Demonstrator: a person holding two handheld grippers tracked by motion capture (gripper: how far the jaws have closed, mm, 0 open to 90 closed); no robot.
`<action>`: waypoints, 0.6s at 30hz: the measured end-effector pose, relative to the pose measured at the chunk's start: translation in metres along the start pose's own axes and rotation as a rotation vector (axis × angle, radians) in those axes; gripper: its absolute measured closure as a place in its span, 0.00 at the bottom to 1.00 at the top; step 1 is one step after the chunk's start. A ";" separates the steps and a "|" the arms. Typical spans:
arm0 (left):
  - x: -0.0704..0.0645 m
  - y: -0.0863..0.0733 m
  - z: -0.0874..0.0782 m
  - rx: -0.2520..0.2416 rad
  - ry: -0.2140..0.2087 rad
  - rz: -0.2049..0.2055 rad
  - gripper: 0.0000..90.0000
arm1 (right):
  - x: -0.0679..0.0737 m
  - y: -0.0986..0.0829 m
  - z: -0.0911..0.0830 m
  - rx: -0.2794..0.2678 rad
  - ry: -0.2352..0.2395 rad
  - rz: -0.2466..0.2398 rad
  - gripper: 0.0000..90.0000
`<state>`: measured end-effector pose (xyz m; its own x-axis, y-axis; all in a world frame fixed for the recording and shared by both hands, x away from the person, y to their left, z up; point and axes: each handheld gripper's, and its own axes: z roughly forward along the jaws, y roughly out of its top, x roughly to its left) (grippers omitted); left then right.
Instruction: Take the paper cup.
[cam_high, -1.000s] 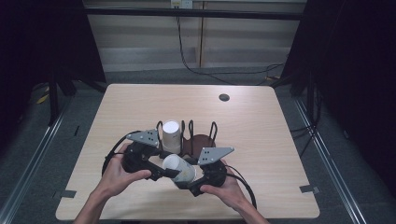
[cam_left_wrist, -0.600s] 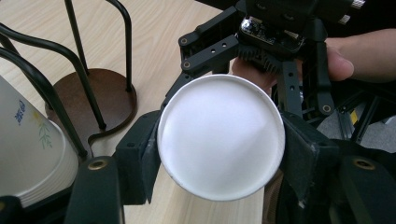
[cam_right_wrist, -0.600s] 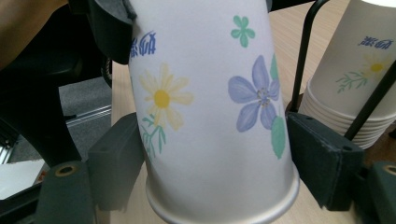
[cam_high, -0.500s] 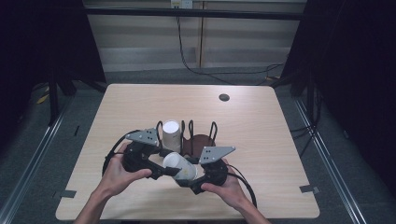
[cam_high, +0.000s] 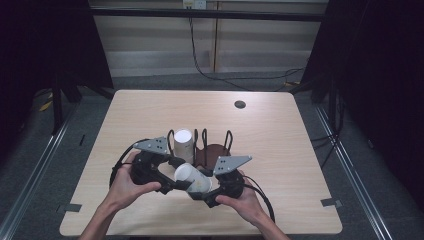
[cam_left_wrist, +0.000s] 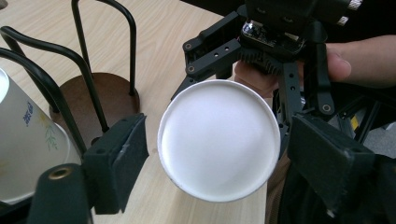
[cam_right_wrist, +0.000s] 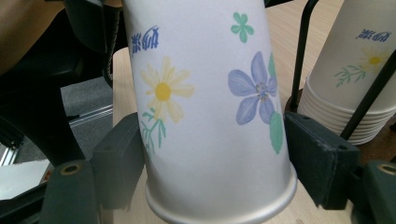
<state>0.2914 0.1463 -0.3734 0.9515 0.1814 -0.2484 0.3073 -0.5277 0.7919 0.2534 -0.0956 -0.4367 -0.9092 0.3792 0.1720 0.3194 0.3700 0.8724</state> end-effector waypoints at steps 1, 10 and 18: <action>0.000 0.000 0.000 0.000 0.000 0.000 0.20 | 0.000 0.000 0.000 0.000 0.000 0.000 0.27; 0.001 -0.003 -0.001 0.006 0.013 0.035 0.18 | -0.002 0.000 -0.005 0.018 -0.008 0.008 0.27; 0.003 -0.009 0.003 0.011 0.022 0.029 0.19 | -0.005 -0.001 -0.009 0.036 -0.013 0.016 0.27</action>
<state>0.2916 0.1486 -0.3829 0.9595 0.1841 -0.2131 0.2799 -0.5423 0.7922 0.2556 -0.1055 -0.4347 -0.9004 0.3964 0.1793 0.3432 0.3938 0.8527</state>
